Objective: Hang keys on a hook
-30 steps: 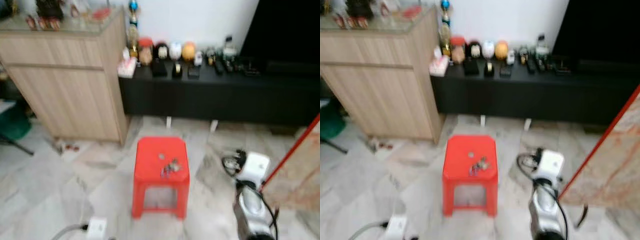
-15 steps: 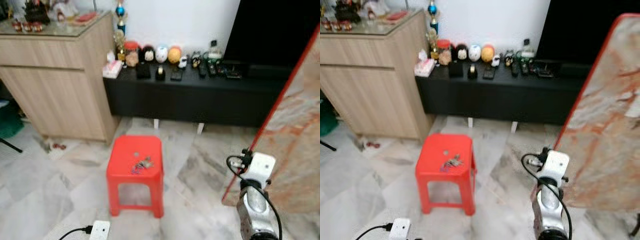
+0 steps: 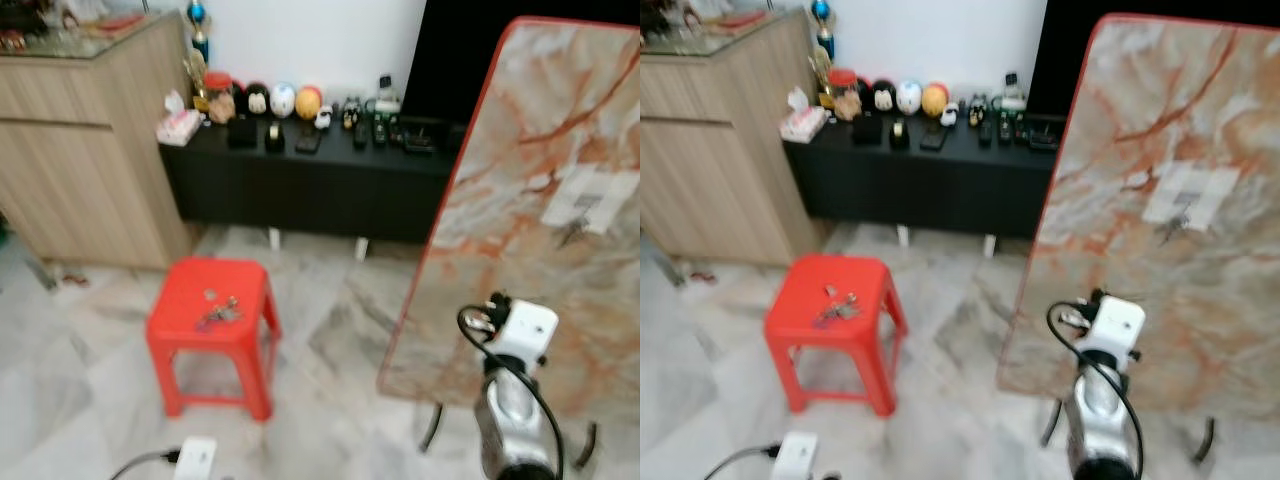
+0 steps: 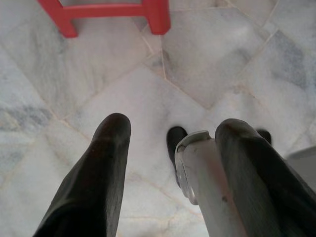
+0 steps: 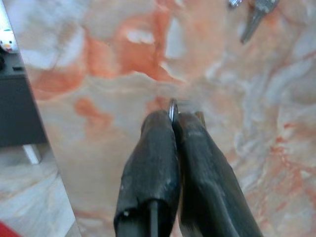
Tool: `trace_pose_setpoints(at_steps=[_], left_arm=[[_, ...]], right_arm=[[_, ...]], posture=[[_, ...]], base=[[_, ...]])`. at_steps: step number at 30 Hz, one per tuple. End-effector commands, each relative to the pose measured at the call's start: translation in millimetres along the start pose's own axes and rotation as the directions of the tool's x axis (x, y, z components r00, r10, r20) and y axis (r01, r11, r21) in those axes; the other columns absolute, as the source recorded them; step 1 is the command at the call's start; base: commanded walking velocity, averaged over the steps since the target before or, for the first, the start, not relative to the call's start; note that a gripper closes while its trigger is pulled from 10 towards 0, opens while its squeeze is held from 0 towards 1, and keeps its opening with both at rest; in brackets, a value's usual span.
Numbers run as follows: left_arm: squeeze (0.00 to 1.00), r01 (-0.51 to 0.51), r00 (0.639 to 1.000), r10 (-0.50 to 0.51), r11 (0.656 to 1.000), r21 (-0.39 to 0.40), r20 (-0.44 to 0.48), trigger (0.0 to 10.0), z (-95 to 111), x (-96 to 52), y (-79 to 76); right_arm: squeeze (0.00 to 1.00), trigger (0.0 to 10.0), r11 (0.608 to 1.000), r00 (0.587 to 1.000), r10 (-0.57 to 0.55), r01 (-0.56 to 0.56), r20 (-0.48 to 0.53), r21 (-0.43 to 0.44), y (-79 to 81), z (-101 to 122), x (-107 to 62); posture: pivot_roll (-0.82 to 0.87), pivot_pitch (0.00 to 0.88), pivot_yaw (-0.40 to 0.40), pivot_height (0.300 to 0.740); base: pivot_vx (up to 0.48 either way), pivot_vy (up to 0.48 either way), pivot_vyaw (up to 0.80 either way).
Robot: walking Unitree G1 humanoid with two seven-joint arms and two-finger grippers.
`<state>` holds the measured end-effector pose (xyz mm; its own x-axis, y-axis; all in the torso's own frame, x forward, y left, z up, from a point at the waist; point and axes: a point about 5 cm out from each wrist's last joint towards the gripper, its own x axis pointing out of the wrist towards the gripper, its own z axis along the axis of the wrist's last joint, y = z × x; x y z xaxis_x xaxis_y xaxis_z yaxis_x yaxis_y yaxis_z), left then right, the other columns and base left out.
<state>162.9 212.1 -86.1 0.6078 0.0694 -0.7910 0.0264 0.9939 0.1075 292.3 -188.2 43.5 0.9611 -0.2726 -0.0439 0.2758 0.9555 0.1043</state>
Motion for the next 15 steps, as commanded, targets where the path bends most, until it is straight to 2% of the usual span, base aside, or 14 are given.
trace_pose_setpoints(at_steps=[1, 15], left_arm=[[0.00, 0.020, 1.000, -0.020, 1.000, 0.009, -0.013, 10.0, -2.1, 0.3, -7.5], [0.00, 0.020, 1.000, -0.020, 1.000, 0.005, -0.017, 10.0, -3.8, -0.1, -8.0]], right_arm=[[0.00, 10.0, 0.999, 0.999, -0.039, 0.039, 0.022, -0.011, -13.2, 4.0, 1.0], [0.00, 10.0, 0.999, 0.998, -0.047, 0.048, 0.031, -0.013, -13.2, 7.6, 3.3]], posture=[[0.02, 0.000, -0.051, 0.740], [0.02, 0.000, -0.053, 0.740]], base=[[0.000, -0.382, 0.00], [0.000, -0.385, 0.00]])
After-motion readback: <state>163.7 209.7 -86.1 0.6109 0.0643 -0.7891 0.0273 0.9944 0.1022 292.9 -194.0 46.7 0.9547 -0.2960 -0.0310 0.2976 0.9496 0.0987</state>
